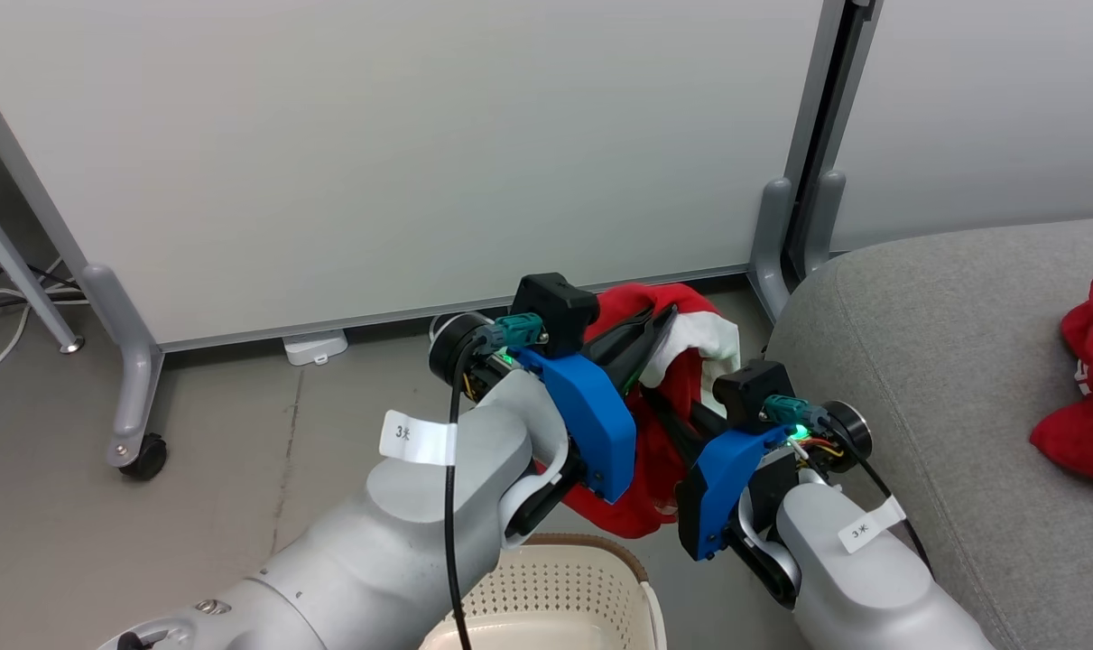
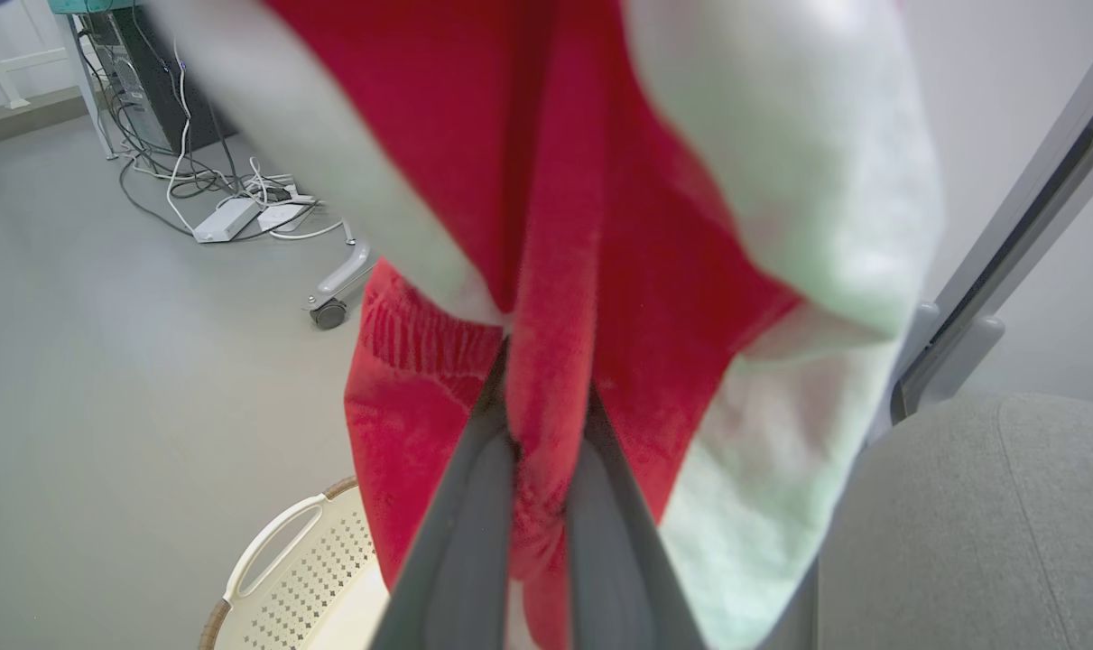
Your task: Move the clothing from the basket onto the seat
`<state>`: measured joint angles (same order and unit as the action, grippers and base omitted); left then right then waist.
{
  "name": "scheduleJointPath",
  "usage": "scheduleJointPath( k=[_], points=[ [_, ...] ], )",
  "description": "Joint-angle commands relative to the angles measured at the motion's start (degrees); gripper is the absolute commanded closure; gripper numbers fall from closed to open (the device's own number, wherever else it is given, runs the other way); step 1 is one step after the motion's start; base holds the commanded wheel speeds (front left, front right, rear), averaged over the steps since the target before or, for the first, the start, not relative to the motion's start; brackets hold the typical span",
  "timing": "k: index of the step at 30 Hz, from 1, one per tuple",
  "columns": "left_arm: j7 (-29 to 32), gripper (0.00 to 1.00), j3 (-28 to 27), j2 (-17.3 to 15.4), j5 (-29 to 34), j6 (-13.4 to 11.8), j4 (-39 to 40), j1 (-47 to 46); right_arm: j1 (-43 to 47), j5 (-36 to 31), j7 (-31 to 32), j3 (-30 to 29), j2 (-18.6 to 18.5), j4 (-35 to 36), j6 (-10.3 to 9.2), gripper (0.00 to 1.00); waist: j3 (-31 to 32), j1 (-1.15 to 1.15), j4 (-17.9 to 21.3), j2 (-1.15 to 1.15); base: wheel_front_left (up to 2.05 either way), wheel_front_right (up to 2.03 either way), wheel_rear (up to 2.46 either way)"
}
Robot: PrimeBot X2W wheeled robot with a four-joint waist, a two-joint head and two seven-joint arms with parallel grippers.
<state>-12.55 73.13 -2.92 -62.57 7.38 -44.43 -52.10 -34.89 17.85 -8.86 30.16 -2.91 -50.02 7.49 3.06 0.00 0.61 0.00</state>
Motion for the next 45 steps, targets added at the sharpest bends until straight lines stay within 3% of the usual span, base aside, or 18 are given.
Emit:
scheduleJointPath(
  k=[1,25,26,27,28,29,39,45],
  points=[
    [-0.4,1.00,0.1,0.0,-0.4,0.1,-0.2,-0.3,-0.9,0.6,-0.4,0.2,0.0,-0.3,0.01,1.00,0.0,0.00,0.1,0.00,0.00,0.00,0.00],
    [-1.5,1.00,0.3,0.0,-0.3,0.1,-0.9,0.3,-1.8,0.4,-1.5,1.7,0.0,-2.6,0.01,1.00,0.2,0.00,1.3,0.00,0.00,0.00,0.00],
    [-1.5,0.90,0.3,0.0,-0.2,0.1,-0.9,0.2,-1.7,0.5,-1.5,1.7,0.0,-2.6,0.01,1.00,0.2,0.00,1.3,0.00,0.00,0.00,0.00],
    [-1.7,0.66,0.3,0.0,0.1,0.1,-1.0,0.0,-1.7,0.6,-1.5,1.8,0.0,-2.6,0.01,1.00,0.2,0.00,1.4,0.00,0.00,0.00,0.00],
    [-1.8,0.04,0.2,0.0,0.2,0.0,-1.1,-0.2,-1.7,0.7,-1.5,1.9,0.0,-2.6,0.01,1.00,0.1,0.00,1.4,0.00,0.00,0.00,0.00],
    [-1.9,0.00,0.2,0.0,0.3,0.0,-1.1,-0.3,-1.7,0.7,-1.5,2.0,0.0,-2.6,0.01,1.00,0.1,0.00,1.4,0.00,0.00,0.00,0.00],
    [-2.7,0.00,-1.6,-0.4,2.4,-1.1,-1.8,1.1,-2.4,0.0,-2.4,1.2,0.0,-2.7,0.01,1.00,-0.3,0.00,1.3,0.00,0.00,0.00,0.00],
    [-2.7,0.00,-9.7,-4.5,8.9,-2.1,4.6,7.6,-2.4,-0.9,-3.2,-0.6,0.0,-2.3,0.01,1.00,-1.0,0.00,1.3,0.00,0.00,0.00,0.00]
  ],
)
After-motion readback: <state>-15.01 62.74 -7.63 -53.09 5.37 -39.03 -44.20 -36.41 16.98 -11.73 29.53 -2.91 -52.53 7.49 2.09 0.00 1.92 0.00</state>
